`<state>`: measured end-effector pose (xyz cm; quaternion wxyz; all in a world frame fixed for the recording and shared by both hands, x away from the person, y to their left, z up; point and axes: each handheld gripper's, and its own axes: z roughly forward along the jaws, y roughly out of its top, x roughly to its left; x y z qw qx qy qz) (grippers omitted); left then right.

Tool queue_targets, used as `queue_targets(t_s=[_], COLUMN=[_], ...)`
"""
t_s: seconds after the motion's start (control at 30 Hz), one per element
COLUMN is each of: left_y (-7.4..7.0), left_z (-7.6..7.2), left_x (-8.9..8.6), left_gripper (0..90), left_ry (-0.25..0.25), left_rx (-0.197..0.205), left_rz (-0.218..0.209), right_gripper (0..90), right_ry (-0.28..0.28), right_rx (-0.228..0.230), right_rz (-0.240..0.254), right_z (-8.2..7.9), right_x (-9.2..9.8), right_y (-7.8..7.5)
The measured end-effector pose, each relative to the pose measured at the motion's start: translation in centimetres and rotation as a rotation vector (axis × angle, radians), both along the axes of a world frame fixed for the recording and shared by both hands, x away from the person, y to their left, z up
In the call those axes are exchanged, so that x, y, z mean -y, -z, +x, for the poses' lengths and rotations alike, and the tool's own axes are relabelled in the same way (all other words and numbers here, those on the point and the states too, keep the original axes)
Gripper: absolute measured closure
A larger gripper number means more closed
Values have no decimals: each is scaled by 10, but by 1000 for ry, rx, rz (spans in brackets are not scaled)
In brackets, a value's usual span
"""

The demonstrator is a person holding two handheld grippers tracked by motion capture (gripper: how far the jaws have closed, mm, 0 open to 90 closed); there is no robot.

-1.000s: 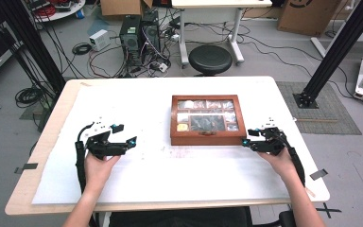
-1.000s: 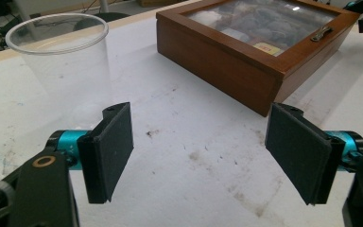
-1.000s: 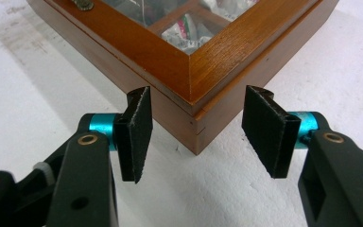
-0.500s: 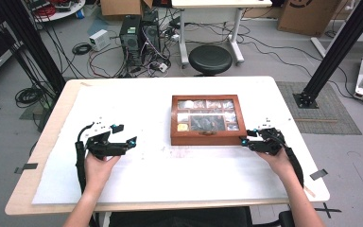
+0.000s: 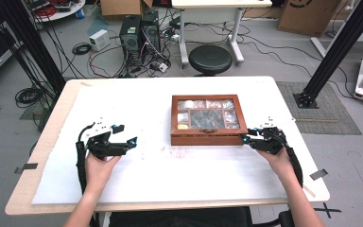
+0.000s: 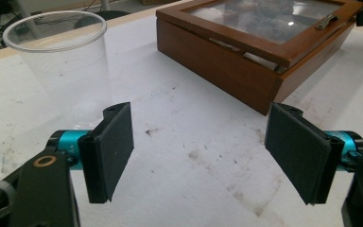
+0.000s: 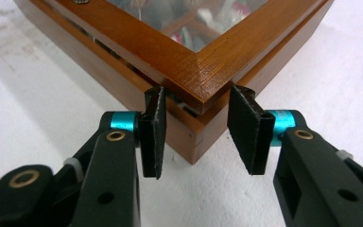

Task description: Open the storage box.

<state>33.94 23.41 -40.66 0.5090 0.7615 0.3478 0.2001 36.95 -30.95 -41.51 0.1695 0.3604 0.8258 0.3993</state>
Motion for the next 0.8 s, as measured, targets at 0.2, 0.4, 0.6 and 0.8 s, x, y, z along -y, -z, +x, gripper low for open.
queue_targets(t_s=[0.2, 0.4, 0.6, 0.8], left_y=[1, 0, -1, -2], left_z=[1, 0, 0, 1], left_x=[0, 1, 3, 7], left_gripper=[247, 247, 247, 247], left_ry=[3, 5, 11, 20], left_rx=[-5, 3, 4, 5], left_rz=[5, -3, -14, -20], right_gripper=[601, 600, 598, 597], right_ry=[29, 65, 83, 96], right_rx=[36, 75, 116, 149], right_rz=[44, 62, 85, 112], right_z=[-2, -3, -4, -2], right_x=[1, -1, -1, -1], right_y=[-5, -10, -16, -23])
